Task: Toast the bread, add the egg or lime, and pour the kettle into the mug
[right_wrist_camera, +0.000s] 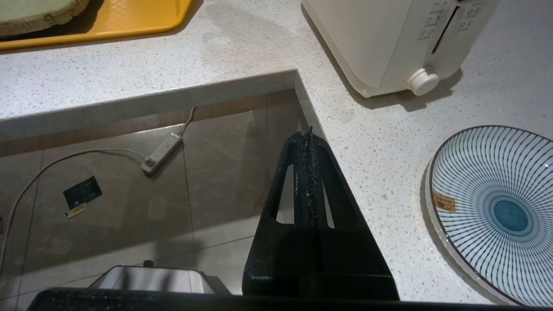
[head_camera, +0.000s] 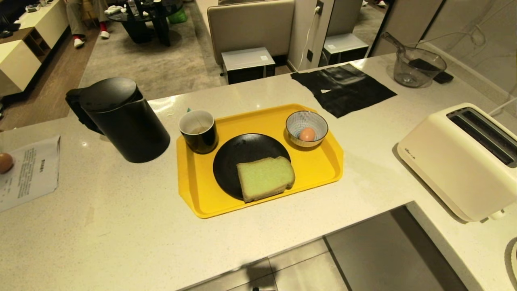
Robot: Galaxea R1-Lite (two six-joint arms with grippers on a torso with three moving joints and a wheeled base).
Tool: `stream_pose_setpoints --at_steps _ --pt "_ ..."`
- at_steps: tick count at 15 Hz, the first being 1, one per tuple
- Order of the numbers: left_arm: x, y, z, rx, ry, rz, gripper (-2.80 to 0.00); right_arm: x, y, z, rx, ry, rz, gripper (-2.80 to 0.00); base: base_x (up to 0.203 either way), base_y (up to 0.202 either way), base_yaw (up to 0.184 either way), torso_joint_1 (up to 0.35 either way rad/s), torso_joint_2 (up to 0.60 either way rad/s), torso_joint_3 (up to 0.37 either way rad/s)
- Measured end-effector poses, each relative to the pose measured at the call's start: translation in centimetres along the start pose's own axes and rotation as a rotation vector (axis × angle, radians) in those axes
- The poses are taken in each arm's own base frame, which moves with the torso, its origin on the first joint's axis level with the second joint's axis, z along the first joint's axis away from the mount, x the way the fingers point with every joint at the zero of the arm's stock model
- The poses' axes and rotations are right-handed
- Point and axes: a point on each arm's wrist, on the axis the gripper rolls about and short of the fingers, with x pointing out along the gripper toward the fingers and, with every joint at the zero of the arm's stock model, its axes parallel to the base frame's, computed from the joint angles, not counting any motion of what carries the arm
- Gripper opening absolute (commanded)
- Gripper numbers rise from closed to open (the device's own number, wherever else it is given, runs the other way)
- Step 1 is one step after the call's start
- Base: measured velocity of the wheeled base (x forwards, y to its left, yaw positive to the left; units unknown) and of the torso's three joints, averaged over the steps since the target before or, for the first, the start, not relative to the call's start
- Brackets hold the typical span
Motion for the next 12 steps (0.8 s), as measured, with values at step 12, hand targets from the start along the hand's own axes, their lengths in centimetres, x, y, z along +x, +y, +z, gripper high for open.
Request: stream_pose_setpoints --at_steps 12 --pt "1.8 0.7 -13.2 0.153 0.381 -0.013 -2.80 0.0 0.0 0.0 0.000 0.000 0.000 -2.80 0.000 0.000 0.000 0.000 0.00 0.000"
